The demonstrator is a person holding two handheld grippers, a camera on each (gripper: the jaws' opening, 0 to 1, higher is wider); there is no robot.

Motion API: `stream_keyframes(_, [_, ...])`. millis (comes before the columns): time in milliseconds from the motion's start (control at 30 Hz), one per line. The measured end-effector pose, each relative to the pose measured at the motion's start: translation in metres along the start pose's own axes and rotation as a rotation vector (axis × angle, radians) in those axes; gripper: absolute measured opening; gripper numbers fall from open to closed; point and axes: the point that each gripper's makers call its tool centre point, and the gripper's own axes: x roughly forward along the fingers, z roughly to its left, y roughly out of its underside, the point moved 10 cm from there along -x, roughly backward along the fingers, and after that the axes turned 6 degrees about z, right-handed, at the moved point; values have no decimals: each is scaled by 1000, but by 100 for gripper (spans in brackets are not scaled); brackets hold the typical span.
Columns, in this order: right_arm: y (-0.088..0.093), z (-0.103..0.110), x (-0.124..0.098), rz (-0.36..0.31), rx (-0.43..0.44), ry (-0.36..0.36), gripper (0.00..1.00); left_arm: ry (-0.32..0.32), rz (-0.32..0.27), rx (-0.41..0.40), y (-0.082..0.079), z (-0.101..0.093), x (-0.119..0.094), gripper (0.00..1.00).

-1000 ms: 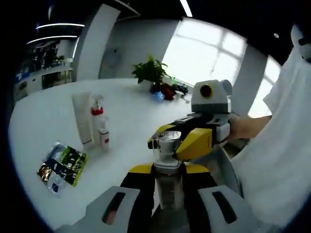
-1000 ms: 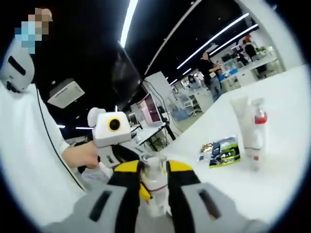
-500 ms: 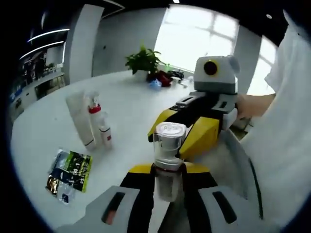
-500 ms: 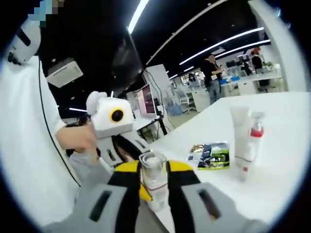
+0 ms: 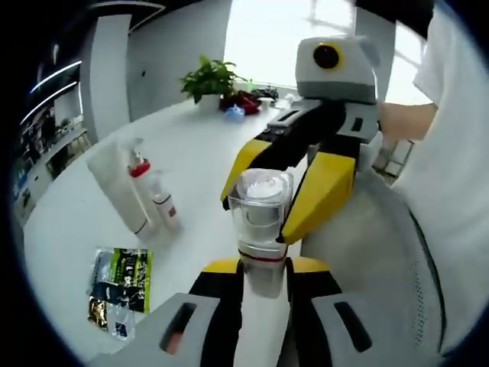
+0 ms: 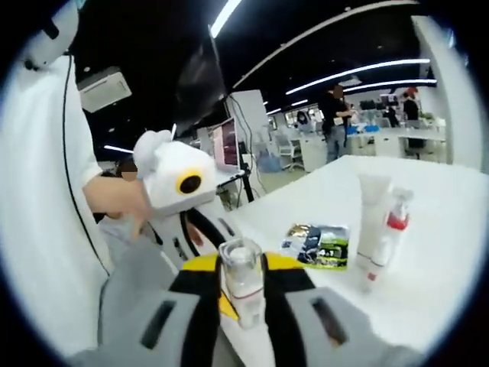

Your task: Arrange the skincare products in the storage area until every visible bottle or jar stands upright without overlapping.

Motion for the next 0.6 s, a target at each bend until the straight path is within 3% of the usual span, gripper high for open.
stream_keyframes(600, [28,-9,29,165,-108,67,20,0,97,30,28,22,36,17])
